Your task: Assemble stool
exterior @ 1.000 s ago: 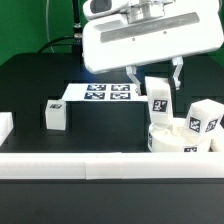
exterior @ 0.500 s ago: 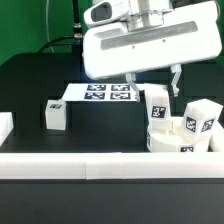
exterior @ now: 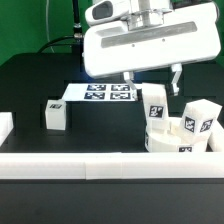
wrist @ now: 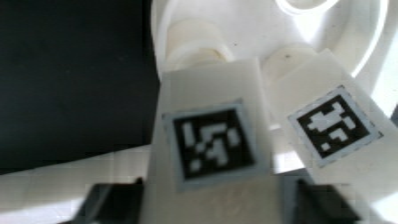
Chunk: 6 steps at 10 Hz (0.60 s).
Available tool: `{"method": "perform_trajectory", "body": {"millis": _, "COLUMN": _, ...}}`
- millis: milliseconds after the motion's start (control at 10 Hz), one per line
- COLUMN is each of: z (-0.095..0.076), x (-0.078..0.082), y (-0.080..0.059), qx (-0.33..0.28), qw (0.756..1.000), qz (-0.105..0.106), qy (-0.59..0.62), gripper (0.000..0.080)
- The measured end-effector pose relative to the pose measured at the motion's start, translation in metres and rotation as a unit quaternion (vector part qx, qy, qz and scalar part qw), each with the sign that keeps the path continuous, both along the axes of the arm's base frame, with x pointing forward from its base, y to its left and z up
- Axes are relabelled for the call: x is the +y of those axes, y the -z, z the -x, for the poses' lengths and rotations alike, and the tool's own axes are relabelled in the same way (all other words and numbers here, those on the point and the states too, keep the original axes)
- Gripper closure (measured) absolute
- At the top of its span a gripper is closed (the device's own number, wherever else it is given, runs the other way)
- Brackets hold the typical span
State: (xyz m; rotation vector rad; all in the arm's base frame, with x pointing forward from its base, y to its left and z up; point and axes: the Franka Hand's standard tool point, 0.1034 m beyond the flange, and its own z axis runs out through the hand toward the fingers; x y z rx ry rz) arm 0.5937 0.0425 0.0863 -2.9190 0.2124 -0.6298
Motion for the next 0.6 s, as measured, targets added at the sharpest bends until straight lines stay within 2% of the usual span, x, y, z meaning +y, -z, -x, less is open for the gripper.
{"method": "perform_trajectory", "body": {"millis": 100, "z": 0.001, "x": 0.001, "y": -0.002, "qx": 0.01, "qw": 1.0, "qz": -0.005, "qy": -0.003, "gripper": 0.0255}}
{"method": "perform_trajectory", "body": {"millis": 200, "z": 0.001, "x": 0.002, "y": -0.006, "qx": 0.014, "qw": 1.0, "qz": -0.007, "qy": -0.005, "gripper": 0.0255}}
{"method": "perform_trajectory", "body": {"millis": 300, "z": 0.002, "x": 0.002, "y": -0.009, "qx": 0.021, "qw": 1.0, "qz": -0.011, "qy": -0.008, "gripper": 0.0175}}
{"method": "perform_trajectory", "body": {"millis": 600, "z": 0.003, "x": -0.004, "y": -0.027, "qx": 0.046, "qw": 0.999, "qz": -0.021, "qy": -0.016, "gripper": 0.0151}}
